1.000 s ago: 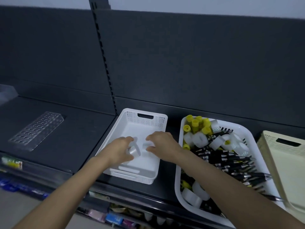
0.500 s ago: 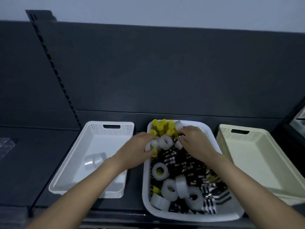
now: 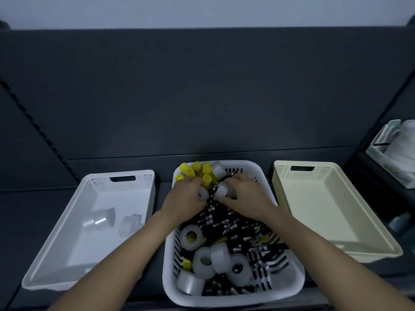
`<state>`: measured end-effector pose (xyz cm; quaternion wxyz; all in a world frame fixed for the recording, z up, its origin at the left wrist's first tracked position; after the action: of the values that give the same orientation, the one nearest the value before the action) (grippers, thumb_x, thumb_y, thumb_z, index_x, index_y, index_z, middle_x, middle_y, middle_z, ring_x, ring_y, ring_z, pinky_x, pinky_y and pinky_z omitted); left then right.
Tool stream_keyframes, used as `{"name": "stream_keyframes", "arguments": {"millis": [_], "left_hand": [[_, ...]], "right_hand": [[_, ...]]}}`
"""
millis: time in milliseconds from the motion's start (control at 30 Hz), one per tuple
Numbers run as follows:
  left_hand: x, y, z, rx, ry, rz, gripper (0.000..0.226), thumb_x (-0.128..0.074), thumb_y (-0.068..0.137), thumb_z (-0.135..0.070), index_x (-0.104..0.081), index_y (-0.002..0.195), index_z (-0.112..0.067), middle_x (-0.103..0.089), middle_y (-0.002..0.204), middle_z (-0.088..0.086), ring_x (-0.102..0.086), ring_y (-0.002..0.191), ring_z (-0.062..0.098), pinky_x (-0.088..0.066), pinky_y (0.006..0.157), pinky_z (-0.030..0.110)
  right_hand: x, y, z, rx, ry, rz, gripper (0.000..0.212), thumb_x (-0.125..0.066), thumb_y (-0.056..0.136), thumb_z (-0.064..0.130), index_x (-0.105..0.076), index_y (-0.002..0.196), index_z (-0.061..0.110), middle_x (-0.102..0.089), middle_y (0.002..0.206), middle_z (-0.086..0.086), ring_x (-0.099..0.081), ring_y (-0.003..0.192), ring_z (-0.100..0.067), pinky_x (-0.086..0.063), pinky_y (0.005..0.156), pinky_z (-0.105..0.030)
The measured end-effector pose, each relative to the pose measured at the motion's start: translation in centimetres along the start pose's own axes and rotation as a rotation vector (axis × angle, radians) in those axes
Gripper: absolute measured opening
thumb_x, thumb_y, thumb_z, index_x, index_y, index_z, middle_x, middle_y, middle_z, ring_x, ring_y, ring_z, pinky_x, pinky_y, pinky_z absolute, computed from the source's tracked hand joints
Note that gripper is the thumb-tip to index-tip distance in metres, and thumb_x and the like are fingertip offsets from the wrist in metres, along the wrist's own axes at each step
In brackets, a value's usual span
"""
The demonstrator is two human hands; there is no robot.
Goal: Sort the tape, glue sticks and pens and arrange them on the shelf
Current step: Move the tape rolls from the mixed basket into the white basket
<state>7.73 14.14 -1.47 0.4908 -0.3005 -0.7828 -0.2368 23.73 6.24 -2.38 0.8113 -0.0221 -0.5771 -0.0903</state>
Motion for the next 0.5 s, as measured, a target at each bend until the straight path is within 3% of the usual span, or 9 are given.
{"name": "stream_keyframes", "arguments": {"millis": [133,300,433,500], "left_hand": [[0.0,-0.4,0.7,0.057,0.028,-0.010,0.039,-0.065,0.076,-0.025,-0.054,0.110,-0.013,-0.049,0.105,0.004,-0.048,0.099,0.024,-0.041,0.073,0.030],[-0.9,-0.1,0.2,0.070,0.096,0.093,0.050,-0.064,0.083,-0.035,-0.045,0.123,-0.011,-0.046,0.123,0.008,-0.050,0.109,0.027,-0.034,0.071,0.028],[0.0,0.4,0.5,0.153,0.029,0.051,0.051,-0.069,0.080,-0.043,-0.049,0.115,-0.013,-0.050,0.112,0.005,-0.051,0.102,0.023,-0.043,0.074,0.032],[0.6,0.6,0.8,0.176,-0.018,0.058,0.049,-0.071,0.078,-0.048,-0.051,0.107,-0.014,-0.052,0.099,0.000,-0.052,0.091,0.019,-0.040,0.067,0.031]], "right_hand": [[0.0,0.1,0.0,0.020,0.029,-0.009,0.049,-0.061,0.080,0.047,-0.053,0.120,0.020,-0.049,0.114,-0.008,-0.052,0.103,-0.029,-0.048,0.084,-0.041],[-0.7,0.8,0.1,-0.017,-0.112,0.031,0.066,-0.062,0.077,0.059,-0.042,0.129,0.024,-0.051,0.122,-0.006,-0.050,0.110,-0.026,-0.041,0.083,-0.038],[-0.5,1.1,-0.7,-0.041,-0.023,0.028,0.056,-0.066,0.076,0.054,-0.049,0.120,0.023,-0.051,0.115,-0.003,-0.052,0.105,-0.024,-0.040,0.083,-0.037],[-0.2,1.1,-1.5,-0.040,0.051,0.033,0.052,-0.068,0.077,0.051,-0.051,0.117,0.024,-0.050,0.112,-0.001,-0.051,0.103,-0.021,-0.043,0.085,-0.038]]}}
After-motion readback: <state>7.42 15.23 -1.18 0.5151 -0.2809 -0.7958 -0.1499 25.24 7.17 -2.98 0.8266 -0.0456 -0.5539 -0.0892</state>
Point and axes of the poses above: each hand's wrist, its own y-axis towards the middle knuckle, its own x-axis out of the back of the hand, z = x × y, the point moved 3 cm from there along y, towards the middle knuckle
